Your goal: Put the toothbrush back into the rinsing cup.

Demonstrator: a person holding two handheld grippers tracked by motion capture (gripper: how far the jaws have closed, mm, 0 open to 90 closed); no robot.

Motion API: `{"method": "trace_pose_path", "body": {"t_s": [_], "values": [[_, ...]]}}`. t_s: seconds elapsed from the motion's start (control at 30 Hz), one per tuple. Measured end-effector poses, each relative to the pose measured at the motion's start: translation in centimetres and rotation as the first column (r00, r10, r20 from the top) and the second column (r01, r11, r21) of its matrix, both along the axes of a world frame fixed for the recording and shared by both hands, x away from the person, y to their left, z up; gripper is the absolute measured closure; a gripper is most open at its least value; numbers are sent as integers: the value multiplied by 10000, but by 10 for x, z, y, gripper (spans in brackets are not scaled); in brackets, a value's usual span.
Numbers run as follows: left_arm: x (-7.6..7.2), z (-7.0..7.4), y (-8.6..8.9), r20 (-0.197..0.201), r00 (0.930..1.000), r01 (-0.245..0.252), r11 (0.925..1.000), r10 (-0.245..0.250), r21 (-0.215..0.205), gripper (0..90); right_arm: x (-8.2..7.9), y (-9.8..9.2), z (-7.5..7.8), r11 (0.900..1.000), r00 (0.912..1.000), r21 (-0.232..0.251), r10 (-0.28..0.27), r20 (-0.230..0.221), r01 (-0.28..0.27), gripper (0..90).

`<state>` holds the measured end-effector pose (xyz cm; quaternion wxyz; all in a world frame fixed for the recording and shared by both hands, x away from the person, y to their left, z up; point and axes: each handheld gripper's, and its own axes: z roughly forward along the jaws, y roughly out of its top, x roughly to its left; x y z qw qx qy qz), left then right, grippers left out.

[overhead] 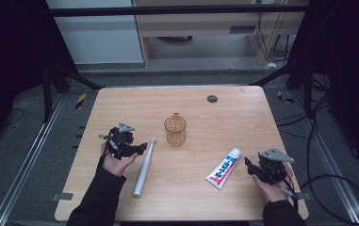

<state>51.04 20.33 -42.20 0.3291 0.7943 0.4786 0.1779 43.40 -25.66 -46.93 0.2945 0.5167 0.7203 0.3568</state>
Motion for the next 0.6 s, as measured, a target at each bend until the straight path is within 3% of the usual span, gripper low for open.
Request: {"method": "trace_pose_path", "body": {"t_s": [0.23, 0.3, 0.6], "values": [[5, -8, -3, -318, 9995, 77, 9998, -71, 195, 382, 2, 3, -2, 9998, 9997, -93, 189, -168, -191, 426], [6, -12, -5, -540, 9985, 118, 9989, -94, 451, 383, 2, 4, -2, 9997, 9996, -88, 205, -201, -207, 426], [6, -19, -12, -1178, 9929, 256, 9978, -182, 616, 421, 2, 2, -3, 9996, 9995, -142, 238, -221, -241, 426]]}}
